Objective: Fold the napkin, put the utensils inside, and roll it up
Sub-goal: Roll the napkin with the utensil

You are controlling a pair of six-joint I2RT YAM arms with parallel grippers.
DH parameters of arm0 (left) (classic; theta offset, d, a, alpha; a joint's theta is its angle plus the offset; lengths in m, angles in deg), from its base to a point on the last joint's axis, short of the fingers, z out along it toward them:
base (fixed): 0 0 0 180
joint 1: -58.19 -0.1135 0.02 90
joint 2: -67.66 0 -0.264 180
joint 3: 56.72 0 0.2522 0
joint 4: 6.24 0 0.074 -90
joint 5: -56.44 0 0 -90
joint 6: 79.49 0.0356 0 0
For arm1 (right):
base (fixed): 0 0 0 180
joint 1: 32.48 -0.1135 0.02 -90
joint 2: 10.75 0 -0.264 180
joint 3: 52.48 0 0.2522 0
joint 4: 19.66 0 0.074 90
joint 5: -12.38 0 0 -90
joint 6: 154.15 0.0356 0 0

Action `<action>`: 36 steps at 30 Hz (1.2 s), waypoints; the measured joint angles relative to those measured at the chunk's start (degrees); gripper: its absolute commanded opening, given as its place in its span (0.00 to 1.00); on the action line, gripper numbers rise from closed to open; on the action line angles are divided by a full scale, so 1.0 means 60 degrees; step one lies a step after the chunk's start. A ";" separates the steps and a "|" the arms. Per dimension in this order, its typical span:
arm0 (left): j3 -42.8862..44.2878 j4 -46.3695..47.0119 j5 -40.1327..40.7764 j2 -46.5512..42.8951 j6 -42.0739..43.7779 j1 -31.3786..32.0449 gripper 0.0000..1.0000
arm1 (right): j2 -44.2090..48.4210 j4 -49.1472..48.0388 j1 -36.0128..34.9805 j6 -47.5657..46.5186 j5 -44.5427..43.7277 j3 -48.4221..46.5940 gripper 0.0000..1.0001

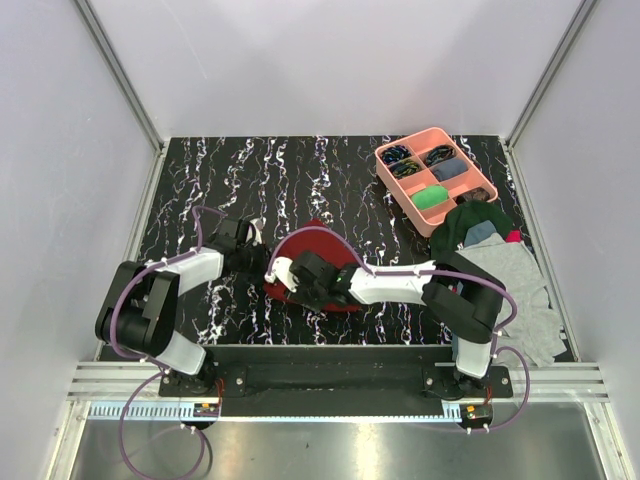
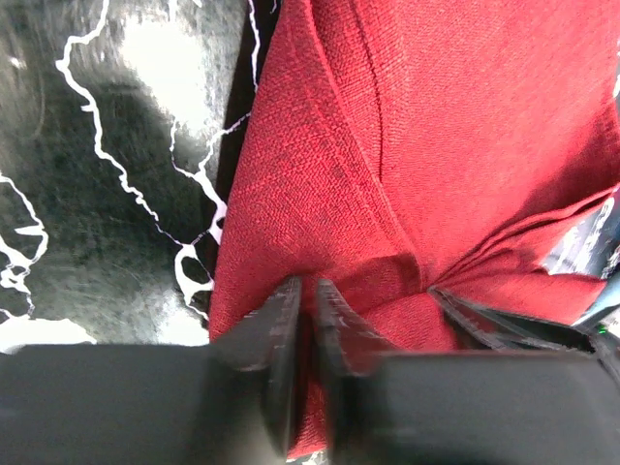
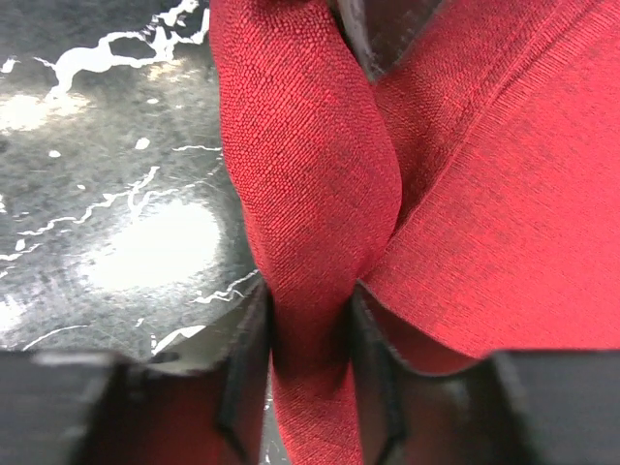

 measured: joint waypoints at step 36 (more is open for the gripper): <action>-0.1606 0.1464 0.0259 -0.2000 -0.0106 -0.0419 0.75 | -0.1545 -0.0117 0.2572 0.1880 0.7471 -0.0780 0.23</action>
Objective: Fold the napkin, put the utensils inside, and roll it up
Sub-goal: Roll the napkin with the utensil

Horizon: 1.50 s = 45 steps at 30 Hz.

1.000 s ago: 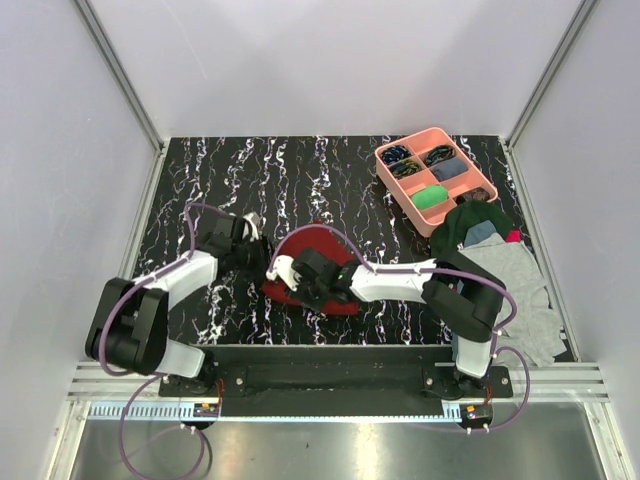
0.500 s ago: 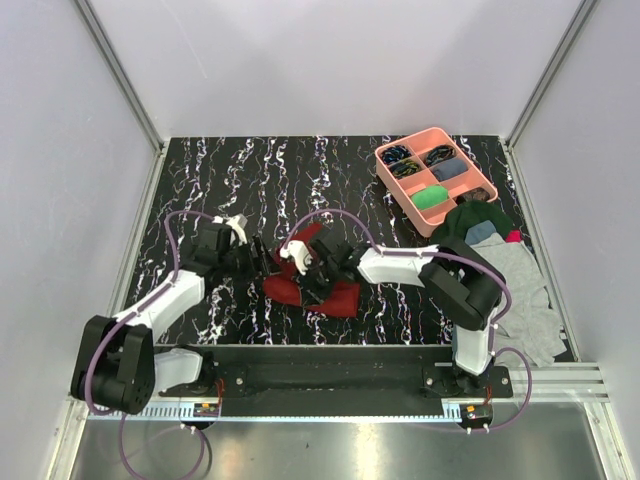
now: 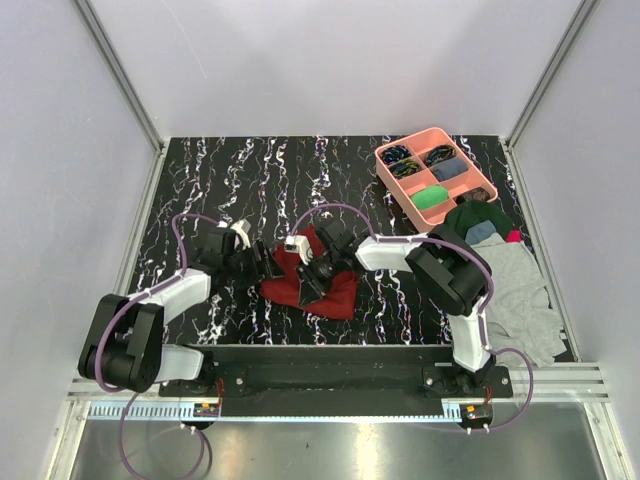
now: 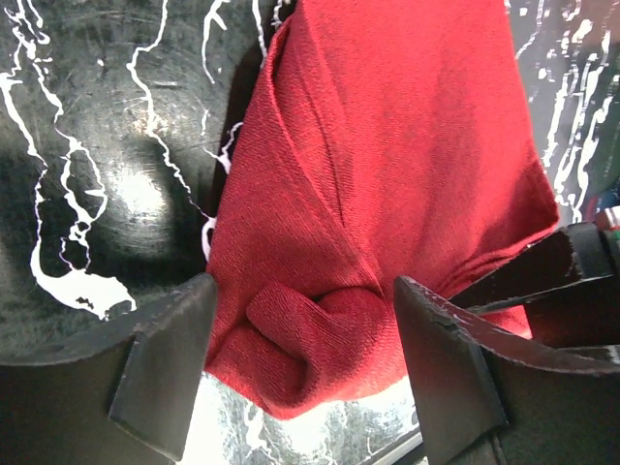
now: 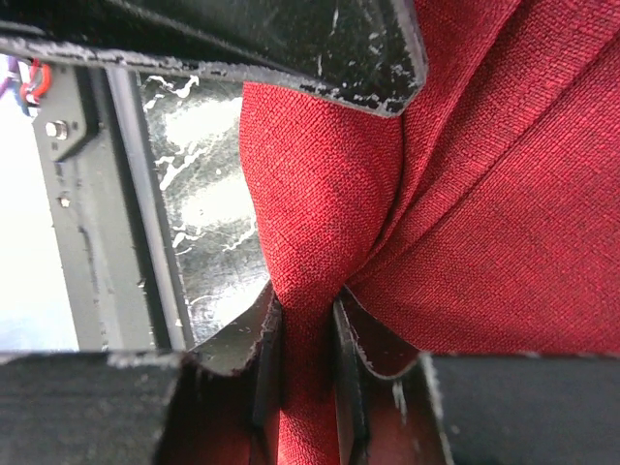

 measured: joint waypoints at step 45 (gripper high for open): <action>0.0674 -0.0656 -0.0124 0.1162 0.0033 0.0047 0.00 | 0.3395 0.1800 0.0255 0.0499 -0.4200 0.1672 0.89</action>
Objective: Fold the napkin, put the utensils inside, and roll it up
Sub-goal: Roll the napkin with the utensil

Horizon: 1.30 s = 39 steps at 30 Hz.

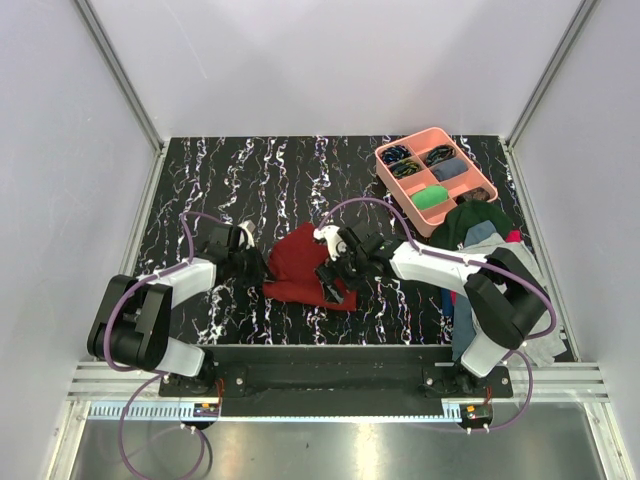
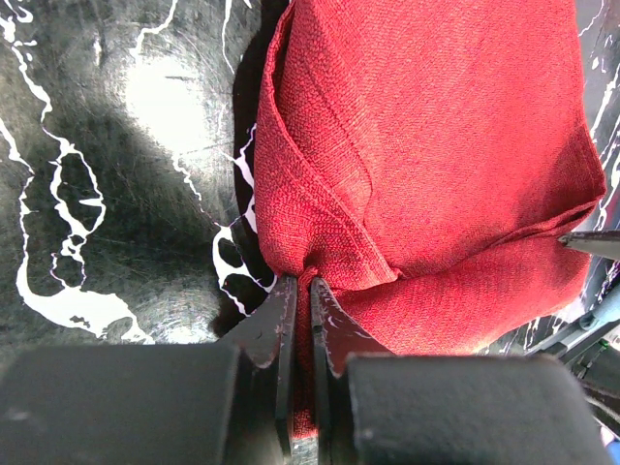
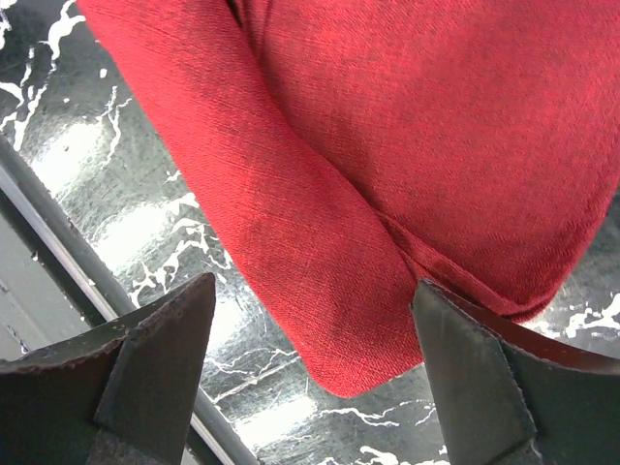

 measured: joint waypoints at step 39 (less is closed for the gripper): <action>0.0572 -0.0433 -0.0229 0.0616 0.0004 0.0004 0.00 | -0.0382 0.2084 0.0011 0.1071 -0.1206 -0.1279 0.82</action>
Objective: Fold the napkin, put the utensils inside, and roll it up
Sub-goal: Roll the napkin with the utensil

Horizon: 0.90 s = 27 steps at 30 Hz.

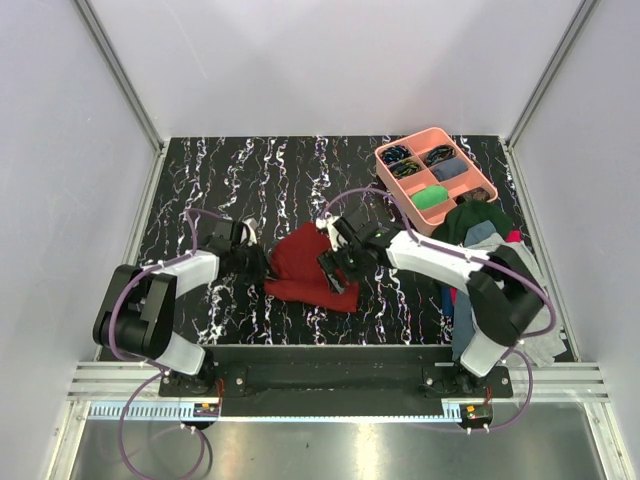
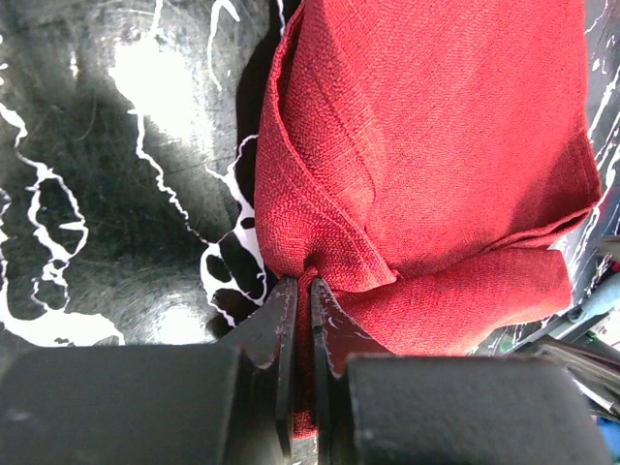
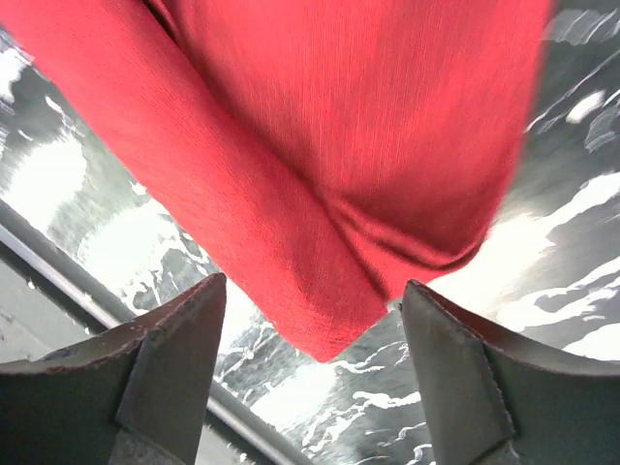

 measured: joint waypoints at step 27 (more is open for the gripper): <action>0.0171 0.0069 -0.0361 0.0299 0.0007 -0.0007 0.00 | -0.1858 -0.3151 -0.2958 -0.3552 -0.2218 -0.0423 0.78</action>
